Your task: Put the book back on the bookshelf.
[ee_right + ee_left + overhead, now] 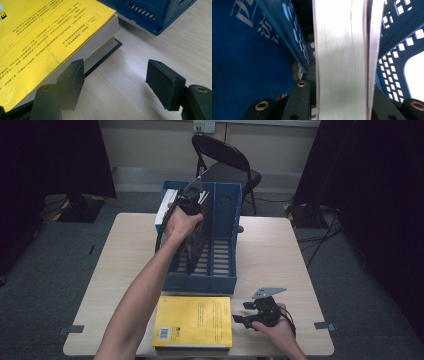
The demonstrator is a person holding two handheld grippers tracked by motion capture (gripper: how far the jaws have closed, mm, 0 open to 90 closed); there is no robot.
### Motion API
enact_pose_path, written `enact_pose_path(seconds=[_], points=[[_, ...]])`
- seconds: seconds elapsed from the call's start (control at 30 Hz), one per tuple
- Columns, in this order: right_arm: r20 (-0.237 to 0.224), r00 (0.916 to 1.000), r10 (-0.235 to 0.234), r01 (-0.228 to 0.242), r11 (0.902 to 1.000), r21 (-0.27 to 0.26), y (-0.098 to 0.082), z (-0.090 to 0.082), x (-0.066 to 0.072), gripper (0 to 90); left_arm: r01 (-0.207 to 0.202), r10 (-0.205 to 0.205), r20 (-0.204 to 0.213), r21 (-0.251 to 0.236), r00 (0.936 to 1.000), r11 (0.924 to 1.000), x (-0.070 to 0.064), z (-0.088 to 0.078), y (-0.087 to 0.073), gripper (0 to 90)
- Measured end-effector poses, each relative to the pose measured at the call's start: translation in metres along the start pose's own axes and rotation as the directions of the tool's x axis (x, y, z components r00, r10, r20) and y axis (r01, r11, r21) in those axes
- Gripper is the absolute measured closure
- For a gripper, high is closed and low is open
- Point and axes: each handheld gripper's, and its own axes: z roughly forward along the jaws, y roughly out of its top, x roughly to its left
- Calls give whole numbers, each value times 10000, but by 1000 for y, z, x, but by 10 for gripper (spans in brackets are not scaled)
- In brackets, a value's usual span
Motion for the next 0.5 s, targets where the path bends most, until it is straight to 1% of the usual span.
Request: enact_pose_path(seconds=[0.03,0.07,0.13,0.2,0.27,0.3,0.37,0.4,0.43,0.47,0.5], points=[[2,10000,-4,4,10000,10,0,0,0,303,-35,35,8,-133,10000,9999,0,0,-1,731],[17,10000,6,-6,10000,16,0,0,0,303,-75,75,-9,-71,10000,9999,0,-1,-2,724],[10,10000,12,-12,10000,6,0,0,0,303,-165,167,138,-121,9998,9998,1,-3,-4,706],[26,10000,22,-22,10000,9,0,-1,0,303,-343,345,275,-107,9990,9994,3,-6,-7,694],[32,10000,3,-3,10000,1,0,0,1,303,-380,387,406,-180,9984,9991,4,-7,-10,666],[37,10000,12,-12,10000,6,0,0,1,303,-434,446,380,-305,9983,9986,4,-8,-12,659],[44,10000,-9,8,10000,8,0,0,1,303,-546,572,500,-530,9971,9971,5,-7,-16,642],[51,10000,-27,27,10000,11,0,0,1,303,-468,509,596,-684,9969,9966,6,-7,-18,638],[54,10000,-14,13,10000,24,0,0,2,303,-446,514,791,-862,9955,9953,8,-7,-20,616],[57,10000,-9,9,10000,26,0,0,2,303,-428,515,849,-1011,9951,9940,8,-6,-23,601],[61,10000,-23,23,10000,20,1,0,2,303,-482,571,855,-1029,9947,9935,8,-6,-24,600]])
